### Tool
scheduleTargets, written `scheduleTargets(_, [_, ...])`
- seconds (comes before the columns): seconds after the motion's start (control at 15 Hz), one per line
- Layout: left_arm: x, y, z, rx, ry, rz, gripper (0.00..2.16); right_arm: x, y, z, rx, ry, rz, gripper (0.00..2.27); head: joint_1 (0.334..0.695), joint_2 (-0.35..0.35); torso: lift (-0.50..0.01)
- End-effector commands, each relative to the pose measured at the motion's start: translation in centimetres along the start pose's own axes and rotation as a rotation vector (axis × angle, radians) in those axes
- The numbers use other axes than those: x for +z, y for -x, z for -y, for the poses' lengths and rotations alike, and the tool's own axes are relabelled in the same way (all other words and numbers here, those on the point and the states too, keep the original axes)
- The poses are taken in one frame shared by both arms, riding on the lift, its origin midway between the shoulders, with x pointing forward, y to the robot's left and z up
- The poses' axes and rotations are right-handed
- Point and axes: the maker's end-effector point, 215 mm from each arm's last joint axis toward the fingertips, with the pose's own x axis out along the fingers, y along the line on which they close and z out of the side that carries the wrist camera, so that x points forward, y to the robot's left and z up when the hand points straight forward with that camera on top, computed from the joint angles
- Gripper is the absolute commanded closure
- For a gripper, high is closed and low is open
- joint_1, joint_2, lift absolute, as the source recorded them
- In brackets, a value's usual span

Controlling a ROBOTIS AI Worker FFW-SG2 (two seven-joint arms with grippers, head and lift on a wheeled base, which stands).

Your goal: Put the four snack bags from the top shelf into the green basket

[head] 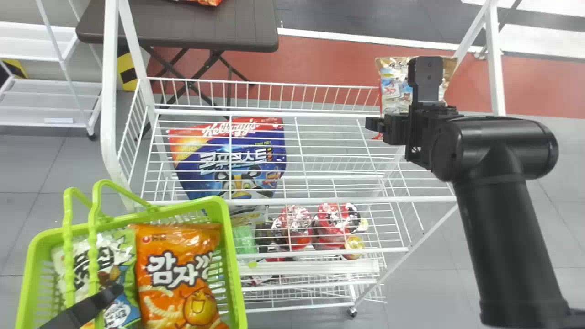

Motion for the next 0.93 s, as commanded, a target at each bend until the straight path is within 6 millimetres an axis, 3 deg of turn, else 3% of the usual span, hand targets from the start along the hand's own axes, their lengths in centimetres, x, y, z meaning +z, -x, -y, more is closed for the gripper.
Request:
scheduleTargets(0.0, [0.2, -0.2, -0.1, -0.014, 0.003, 0.008, 2.15, -0.4, 1.6, -1.9, -0.021, 0.048, 0.035, 0.0, 0.695, -0.097, 0.0])
scheduleTargets(0.13, [0.4, -0.2, -0.3, -0.016, 0.008, 0.014, 2.15, -0.7, 2.5, -2.0, -0.068, 0.083, 0.056, 0.03, 0.695, -0.08, 0.0])
scheduleTargets(0.4, [0.5, -0.2, -0.8, -0.016, 0.02, 0.023, 2.15, 1.0, 2.9, -0.6, -0.108, 0.083, 0.118, 0.04, 0.695, -0.072, 0.0])
scheduleTargets(0.67, [0.5, 0.0, -1.0, -0.014, 0.024, 0.024, 2.15, 1.9, 3.0, 3.4, -0.201, 0.066, 0.137, 0.06, 0.695, -0.105, 0.0])
scheduleTargets(0.87, [0.5, 0.0, -1.0, -0.014, 0.024, 0.024, 2.15, 1.5, 2.1, 5.8, -0.258, 0.049, 0.108, 0.07, 0.695, -0.132, 0.0])
